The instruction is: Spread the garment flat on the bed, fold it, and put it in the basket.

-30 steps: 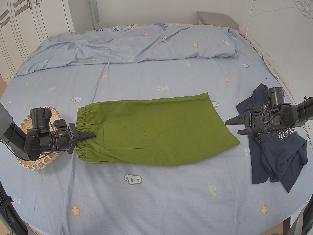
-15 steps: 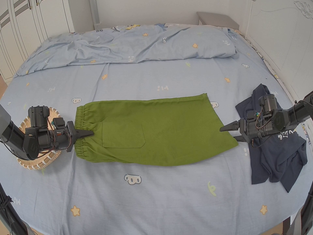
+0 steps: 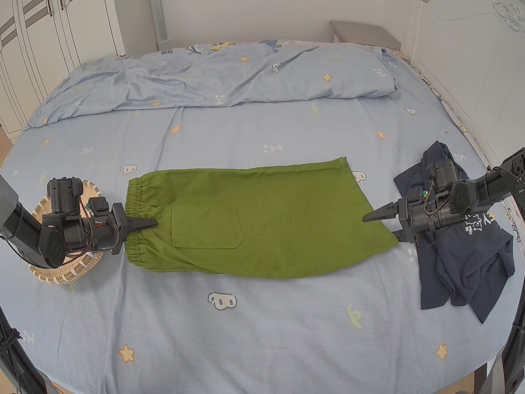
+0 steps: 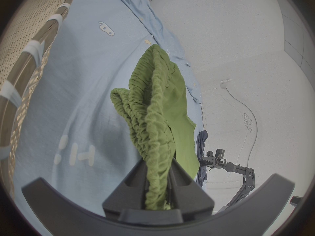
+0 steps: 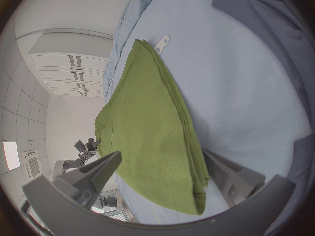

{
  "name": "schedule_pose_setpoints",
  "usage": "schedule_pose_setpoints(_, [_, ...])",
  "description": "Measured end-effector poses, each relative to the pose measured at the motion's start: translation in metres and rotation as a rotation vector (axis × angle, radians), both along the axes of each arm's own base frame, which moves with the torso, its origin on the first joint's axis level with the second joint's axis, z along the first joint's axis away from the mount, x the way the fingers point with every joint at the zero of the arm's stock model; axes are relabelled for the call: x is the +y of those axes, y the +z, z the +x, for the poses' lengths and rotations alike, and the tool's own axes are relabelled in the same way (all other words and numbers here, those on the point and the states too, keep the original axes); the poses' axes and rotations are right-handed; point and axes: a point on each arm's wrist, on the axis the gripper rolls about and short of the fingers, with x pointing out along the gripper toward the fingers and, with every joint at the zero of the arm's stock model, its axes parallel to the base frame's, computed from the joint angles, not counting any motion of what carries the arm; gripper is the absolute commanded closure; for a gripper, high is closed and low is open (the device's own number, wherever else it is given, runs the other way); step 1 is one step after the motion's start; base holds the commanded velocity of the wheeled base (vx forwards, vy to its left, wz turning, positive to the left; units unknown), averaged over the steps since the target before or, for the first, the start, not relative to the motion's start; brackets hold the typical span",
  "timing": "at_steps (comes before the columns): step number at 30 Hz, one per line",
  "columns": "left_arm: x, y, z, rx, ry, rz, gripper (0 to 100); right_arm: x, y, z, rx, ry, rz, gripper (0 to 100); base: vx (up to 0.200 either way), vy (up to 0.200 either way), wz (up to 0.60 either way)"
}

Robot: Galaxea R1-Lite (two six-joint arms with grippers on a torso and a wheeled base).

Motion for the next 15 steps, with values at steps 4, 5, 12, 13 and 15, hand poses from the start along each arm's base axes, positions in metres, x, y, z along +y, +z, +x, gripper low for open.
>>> schedule_pose_setpoints(4, [0.000,-0.001,0.000,0.001,0.001,0.000,100,-0.002,-0.004,0.004,0.009,-0.005,0.003,100,0.000,0.000,0.00])
schedule_pose_setpoints(5, [0.000,-0.001,0.000,0.002,0.002,0.000,100,-0.003,-0.005,0.004,0.010,-0.008,0.003,100,0.000,0.000,0.00])
schedule_pose_setpoints(12, [0.002,-0.002,0.001,0.009,-0.001,-0.005,100,-0.008,-0.012,0.008,0.023,-0.018,0.002,100,0.000,0.000,0.00])
schedule_pose_setpoints(13, [0.003,-0.002,0.001,0.011,-0.003,-0.008,100,-0.008,-0.012,0.008,0.021,-0.017,0.001,100,0.000,0.000,0.00])
schedule_pose_setpoints(15, [0.004,-0.002,0.001,0.019,-0.015,-0.020,100,-0.009,-0.013,0.008,0.020,-0.018,0.000,100,0.000,0.000,0.00])
